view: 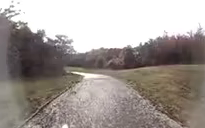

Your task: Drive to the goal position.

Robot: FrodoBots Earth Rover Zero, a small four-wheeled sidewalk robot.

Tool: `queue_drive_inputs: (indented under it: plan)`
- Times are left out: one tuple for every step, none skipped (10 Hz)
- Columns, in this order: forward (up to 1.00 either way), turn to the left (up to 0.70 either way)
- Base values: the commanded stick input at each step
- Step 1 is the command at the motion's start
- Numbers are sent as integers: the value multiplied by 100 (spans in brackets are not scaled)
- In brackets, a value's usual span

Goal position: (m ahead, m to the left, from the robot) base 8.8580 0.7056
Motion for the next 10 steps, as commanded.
queue_drive_inputs:
  plan:
    - [100, 0]
    - [100, 0]
    - [100, 0]
    - [100, 0]
    - [100, 0]
    - [100, 0]
    - [100, 0]
    - [100, 0]
    - [100, 20]
    - [100, 22]
